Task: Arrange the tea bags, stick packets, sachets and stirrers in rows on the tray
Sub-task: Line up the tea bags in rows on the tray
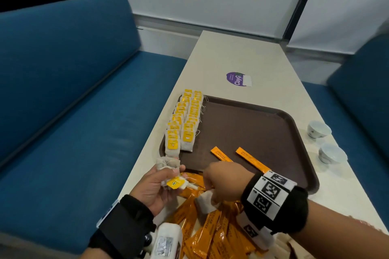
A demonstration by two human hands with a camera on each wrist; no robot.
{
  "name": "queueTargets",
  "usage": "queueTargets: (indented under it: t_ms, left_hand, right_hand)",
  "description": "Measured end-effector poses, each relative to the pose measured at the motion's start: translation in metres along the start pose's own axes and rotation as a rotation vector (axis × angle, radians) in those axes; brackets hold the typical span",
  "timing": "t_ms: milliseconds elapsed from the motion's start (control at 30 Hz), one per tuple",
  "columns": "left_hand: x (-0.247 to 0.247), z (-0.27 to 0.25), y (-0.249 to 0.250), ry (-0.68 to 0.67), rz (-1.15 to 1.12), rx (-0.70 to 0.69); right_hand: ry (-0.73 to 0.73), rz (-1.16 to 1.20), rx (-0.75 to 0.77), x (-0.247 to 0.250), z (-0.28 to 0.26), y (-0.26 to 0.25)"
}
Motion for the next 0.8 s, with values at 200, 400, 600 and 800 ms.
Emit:
queueTargets:
  t_ms: [200,400,600,800]
  left_hand:
    - [0.005,-0.003,0.003,-0.005,0.002,0.002]
    - [0.007,-0.001,0.005,-0.005,-0.015,0.006]
    - [0.009,0.004,0.007,0.009,-0.076,0.004]
    - [0.011,0.006,0.012,0.024,-0.117,0.026]
  right_hand:
    - [0.06,0.209,0.029,0.012,-0.004,0.001]
    - [0.302,0.754,-0.053,0.053,-0.015,0.034]
    - [0.285,1.007,-0.124,0.061,0.0,0.05]
    - [0.339,0.716,-0.141,0.072,0.03,0.047]
Point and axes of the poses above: each hand's wrist, its own z-axis towards the middle knuckle, its own x-axis out of the back of the hand, y = z × x, the point moved 9 cm from there along z, towards the middle knuckle, and after that the axes turned 6 degrees about -z, right-handed, at the moved point
